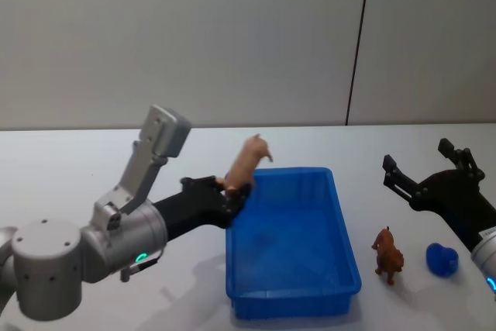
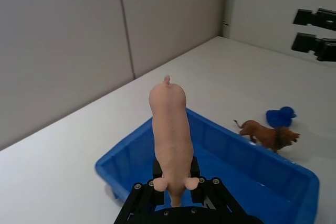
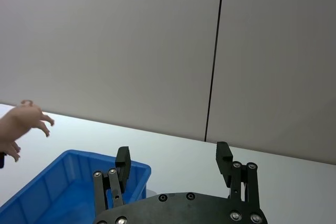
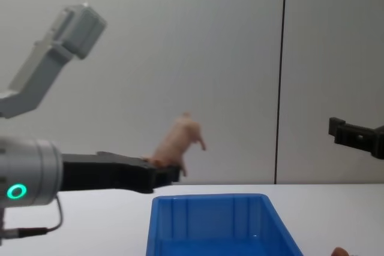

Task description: Pick up the two dolls from the table and place them into the box.

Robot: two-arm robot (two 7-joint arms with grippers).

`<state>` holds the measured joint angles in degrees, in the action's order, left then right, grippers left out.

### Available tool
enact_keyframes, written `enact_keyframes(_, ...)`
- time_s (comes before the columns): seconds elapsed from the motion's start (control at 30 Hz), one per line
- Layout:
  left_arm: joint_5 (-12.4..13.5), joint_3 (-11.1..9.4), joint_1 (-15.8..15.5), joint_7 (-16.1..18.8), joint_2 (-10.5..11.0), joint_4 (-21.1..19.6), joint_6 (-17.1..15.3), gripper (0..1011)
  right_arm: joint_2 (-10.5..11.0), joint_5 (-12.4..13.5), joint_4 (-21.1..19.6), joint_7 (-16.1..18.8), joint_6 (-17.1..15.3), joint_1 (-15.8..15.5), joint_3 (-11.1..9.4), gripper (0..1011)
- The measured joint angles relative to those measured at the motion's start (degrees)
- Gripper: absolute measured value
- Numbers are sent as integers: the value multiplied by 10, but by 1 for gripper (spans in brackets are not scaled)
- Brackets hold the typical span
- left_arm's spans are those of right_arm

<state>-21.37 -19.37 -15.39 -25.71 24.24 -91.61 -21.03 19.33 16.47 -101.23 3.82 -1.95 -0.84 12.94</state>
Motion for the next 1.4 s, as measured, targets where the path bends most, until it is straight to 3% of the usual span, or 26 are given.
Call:
enact_keyframes(0.3,24,-16,-46,-86,-28,54,-13,283,0,0,0,0,0,0,0,1001)
enact_keyframes(0.43,38,-26,-75,-133,-47,91,-18,376,0,0,0,0,0,0,0,1001)
enact_keyframes(0.5,45,-32,-90,-153,-57,112,-20,492,0,0,0,0,0,0,0,1001)
enact_keyframes(0.73,62,-43,-120,-198,-77,155,-23,713,0,0,0,0,0,0,0,1001)
enact_keyframes(0.93,65,-46,-128,-206,-81,164,-23,859,0,0,0,0,0,0,0,1001)
enact_keyframes(1.1,65,-45,-125,-190,-77,154,-16,1000,0,0,0,0,0,0,0,1001)
enact_keyframes(1.4,58,-37,-105,-128,-60,111,1,1001,0,0,0,0,0,0,0,1001)
